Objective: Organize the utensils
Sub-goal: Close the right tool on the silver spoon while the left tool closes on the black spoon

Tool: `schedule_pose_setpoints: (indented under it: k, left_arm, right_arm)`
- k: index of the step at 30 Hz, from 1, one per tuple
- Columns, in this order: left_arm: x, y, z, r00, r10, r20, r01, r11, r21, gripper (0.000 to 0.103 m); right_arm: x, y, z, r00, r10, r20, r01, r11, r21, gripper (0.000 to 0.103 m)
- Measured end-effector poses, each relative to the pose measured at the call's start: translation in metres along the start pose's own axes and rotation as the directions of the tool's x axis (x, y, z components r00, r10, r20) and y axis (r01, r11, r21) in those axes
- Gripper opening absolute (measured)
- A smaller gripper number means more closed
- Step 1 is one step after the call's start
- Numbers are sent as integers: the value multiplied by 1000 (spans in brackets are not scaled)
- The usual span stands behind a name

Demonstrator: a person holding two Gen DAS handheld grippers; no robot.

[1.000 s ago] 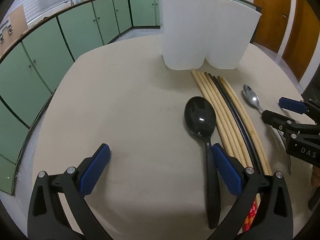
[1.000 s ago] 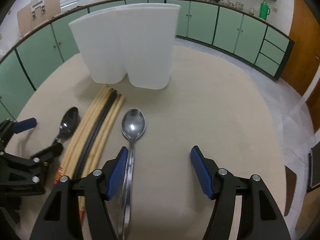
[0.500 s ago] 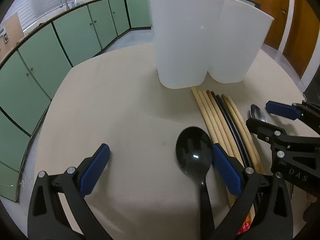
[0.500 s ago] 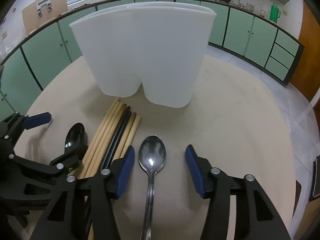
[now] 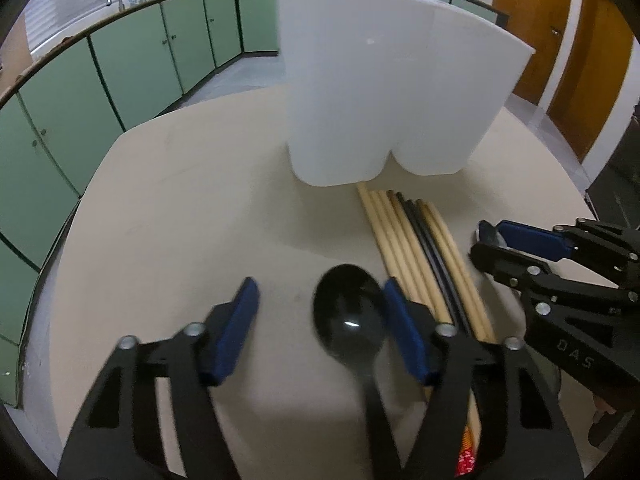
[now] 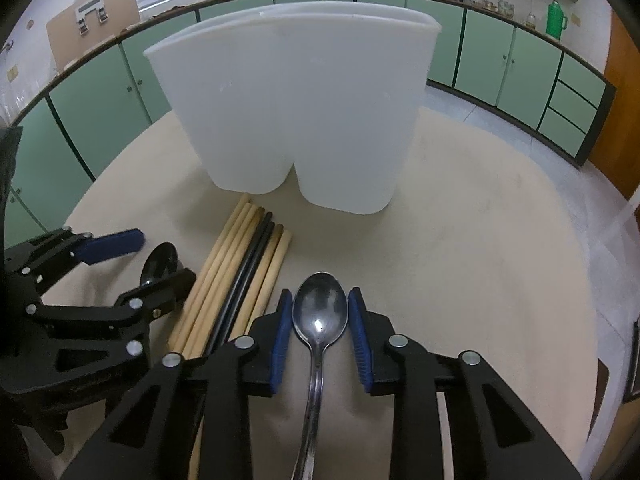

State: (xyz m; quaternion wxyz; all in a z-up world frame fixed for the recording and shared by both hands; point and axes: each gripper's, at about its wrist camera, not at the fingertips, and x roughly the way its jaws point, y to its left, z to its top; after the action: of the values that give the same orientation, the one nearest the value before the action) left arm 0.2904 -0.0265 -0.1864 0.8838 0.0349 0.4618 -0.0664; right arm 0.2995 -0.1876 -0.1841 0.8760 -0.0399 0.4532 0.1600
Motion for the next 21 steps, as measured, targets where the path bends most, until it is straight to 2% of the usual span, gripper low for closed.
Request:
schedule_pose_setpoints:
  k: [3, 7, 8, 10, 14, 21]
  left_arm:
    - [-2, -3, -2, 1000, -28, 5, 27, 1000, 9, 35]
    - [-8, -5, -7, 998, -53, 20, 53, 999, 2, 35]
    - [-9, 5, -8, 998, -62, 30, 62, 998, -2, 35]
    - [-22, 4, -15, 993, -85, 82, 86, 996, -12, 35]
    - [-43, 10, -22, 976, -111, 186, 118, 993, -26, 34]
    - [-73, 7, -32, 943, -92, 320, 105, 994, -24, 34]
  right_arm:
    - [0, -3, 2, 1000, 0, 6, 0, 1000, 11, 28]
    - [-10, -9, 0, 998, 11, 56, -12, 999, 31, 28]
    - [-14, -10, -1, 997, 15, 74, -17, 999, 32, 28]
    - [-24, -14, -1, 993, 23, 115, -28, 999, 36, 28]
    - [-42, -20, -2, 982, 49, 184, -57, 997, 43, 28]
    - [-77, -13, -4, 947, 86, 308, -97, 995, 23, 28]
